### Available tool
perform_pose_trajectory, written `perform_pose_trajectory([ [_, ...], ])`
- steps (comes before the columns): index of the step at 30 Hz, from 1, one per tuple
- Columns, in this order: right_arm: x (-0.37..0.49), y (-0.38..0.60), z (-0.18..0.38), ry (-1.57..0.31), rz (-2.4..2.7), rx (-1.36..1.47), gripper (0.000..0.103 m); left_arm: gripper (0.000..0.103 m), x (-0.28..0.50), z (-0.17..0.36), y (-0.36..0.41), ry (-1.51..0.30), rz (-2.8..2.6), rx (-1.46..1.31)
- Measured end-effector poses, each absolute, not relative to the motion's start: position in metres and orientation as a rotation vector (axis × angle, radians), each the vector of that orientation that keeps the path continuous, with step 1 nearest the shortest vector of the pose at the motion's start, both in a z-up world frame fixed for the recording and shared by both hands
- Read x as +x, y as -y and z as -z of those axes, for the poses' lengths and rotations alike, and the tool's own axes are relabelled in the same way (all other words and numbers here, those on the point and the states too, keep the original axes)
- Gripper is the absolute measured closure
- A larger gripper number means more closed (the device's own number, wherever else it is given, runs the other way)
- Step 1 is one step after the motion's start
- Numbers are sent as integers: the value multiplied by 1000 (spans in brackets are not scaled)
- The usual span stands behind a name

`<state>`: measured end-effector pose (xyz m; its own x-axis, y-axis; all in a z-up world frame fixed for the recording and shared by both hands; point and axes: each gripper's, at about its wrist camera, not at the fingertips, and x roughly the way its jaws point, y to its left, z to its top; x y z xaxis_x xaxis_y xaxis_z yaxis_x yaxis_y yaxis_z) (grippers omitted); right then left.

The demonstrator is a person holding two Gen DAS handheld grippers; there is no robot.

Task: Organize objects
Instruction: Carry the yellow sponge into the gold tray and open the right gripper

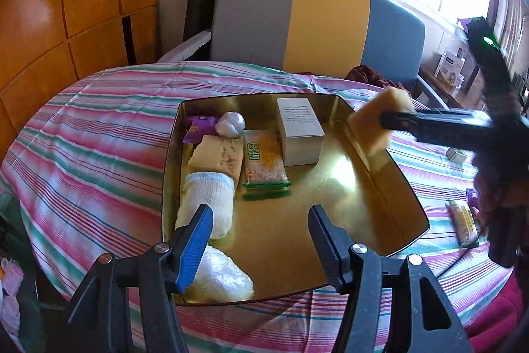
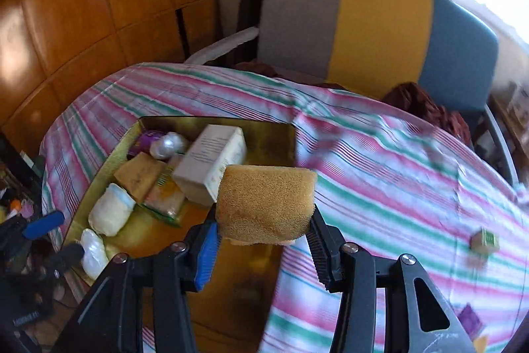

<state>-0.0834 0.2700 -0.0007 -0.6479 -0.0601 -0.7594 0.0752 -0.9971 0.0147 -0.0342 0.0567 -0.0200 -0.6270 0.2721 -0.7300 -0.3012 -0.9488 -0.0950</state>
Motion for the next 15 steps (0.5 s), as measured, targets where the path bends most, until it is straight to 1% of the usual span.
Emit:
perform_pose_trajectory([
  [6, -132, -246, 13, -161, 2750, 1362, 51, 42, -38, 27, -51, -34, -2563, -1171],
  [8, -149, -241, 19, -184, 2738, 1394, 48, 42, -40, 29, -49, -26, -2562, -1177],
  [9, -155, -239, 23, -193, 2732, 1412, 43, 42, -41, 31, -48, -21, -2559, -1185],
  [10, -161, -238, 26, -201, 2734, 1426, 35, 42, -42, 31, -48, -19, -2558, -1189],
  [12, -169, -238, 30, -195, 2748, 1430, 30, 42, -43, 33, -46, -14, -2560, -1196],
  [15, -171, -242, 30, -130, 2758, 1421, 25, 42, -45, 35, -43, -5, -2566, -1204],
])
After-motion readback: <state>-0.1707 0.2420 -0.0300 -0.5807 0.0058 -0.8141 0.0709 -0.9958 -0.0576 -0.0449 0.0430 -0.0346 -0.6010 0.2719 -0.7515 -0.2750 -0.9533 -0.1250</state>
